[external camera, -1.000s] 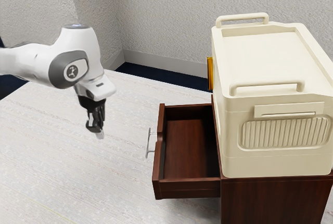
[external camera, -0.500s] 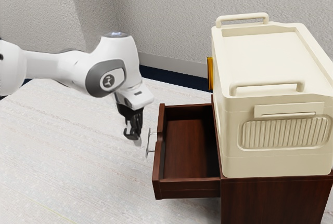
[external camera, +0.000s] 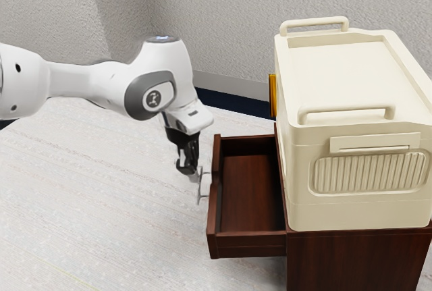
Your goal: Push the drawer handle with one arm to close the drawer
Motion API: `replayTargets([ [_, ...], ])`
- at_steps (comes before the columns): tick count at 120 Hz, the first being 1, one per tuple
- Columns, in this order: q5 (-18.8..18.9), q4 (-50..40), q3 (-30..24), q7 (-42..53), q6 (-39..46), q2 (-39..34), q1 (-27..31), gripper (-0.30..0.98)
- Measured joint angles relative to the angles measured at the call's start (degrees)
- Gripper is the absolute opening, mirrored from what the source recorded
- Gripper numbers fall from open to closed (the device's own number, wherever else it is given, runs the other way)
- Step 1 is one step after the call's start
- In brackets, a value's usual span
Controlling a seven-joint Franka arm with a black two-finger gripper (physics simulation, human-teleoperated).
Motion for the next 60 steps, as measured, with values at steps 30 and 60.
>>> replayTargets([
  [30, 0.1, 1.9, -2.6, -1.4, 0.1, 1.6, -0.1, -0.10],
  [60, 0.3, 3.4, -3.6, -2.8, 0.1, 3.1, -1.4, -0.10],
])
